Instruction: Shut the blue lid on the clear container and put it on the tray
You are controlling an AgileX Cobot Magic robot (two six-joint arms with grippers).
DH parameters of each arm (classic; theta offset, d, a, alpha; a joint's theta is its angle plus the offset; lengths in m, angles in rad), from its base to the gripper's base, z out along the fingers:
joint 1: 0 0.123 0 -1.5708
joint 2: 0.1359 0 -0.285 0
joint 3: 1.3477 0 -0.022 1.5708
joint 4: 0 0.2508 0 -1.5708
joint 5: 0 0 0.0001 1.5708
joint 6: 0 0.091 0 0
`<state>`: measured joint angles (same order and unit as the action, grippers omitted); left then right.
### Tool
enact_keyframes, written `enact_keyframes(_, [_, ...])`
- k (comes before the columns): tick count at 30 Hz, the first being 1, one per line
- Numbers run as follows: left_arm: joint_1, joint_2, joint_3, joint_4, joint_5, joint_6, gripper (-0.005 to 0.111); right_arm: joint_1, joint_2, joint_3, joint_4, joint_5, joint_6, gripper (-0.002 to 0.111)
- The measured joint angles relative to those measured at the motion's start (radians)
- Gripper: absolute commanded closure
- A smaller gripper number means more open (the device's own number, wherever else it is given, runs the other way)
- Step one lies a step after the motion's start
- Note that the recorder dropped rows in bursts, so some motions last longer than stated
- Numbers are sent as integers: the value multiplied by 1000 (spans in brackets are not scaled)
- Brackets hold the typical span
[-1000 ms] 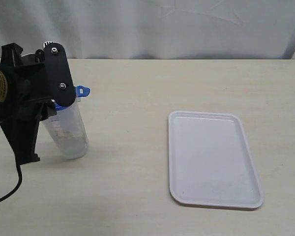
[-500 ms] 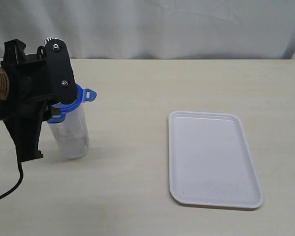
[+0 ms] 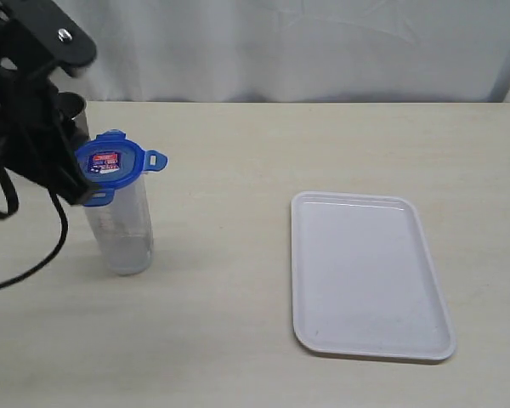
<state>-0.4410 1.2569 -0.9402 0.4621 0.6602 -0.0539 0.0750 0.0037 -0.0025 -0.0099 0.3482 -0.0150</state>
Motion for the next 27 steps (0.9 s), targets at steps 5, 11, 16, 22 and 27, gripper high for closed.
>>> enact_keyframes(5, [162,-2,-18,-311,15,84,88,0,0,0,0,0,0,104])
enact_keyframes(11, [268,2,-18,-806,32,530,88,0,0,0,0,0,0,104])
enact_keyframes(16, [272,32,-20,-887,-25,643,88,0,0,0,0,0,0,104])
enact_keyframes(22, [274,159,-20,-889,-63,703,88,0,0,0,0,0,0,104])
enact_keyframes(27, [274,188,-20,-901,-132,735,88,0,0,0,0,0,0,104])
